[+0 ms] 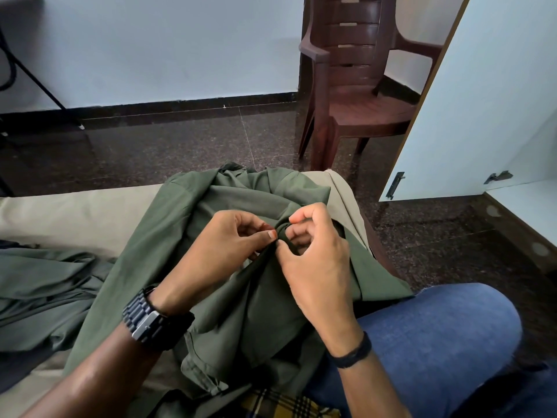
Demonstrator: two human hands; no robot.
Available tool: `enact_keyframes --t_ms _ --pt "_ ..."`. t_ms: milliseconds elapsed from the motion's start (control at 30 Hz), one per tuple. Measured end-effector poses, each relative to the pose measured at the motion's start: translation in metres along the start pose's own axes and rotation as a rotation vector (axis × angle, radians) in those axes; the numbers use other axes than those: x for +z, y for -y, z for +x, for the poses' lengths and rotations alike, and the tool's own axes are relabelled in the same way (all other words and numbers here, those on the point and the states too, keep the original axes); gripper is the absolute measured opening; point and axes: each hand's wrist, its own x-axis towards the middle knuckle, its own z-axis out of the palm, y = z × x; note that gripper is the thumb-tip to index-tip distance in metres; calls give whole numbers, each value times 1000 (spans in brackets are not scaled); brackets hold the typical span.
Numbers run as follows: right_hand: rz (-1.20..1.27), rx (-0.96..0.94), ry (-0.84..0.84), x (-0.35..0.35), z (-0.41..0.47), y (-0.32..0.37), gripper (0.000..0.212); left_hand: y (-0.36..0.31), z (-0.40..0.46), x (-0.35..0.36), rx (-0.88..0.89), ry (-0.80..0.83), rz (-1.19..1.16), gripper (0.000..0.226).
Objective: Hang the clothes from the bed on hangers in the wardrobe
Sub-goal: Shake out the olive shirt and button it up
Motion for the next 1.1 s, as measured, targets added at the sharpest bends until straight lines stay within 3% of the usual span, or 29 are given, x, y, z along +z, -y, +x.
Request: enact_keyframes --t_ms 167,467,800,1100 --pt "-74 -78 -53 7 -5 3 45 -2 1 0 -46 14 -69 9" --pt "-228 -244 -24 15 -11 6 31 0 0 -2 -101 27 -187 7" --pt "-29 -174 155 -1 2 -3 23 12 -1 -11 -195 39 -406 12" --pt "38 -125 175 -1 5 -10 43 12 -2 -6 -182 74 -408 11"
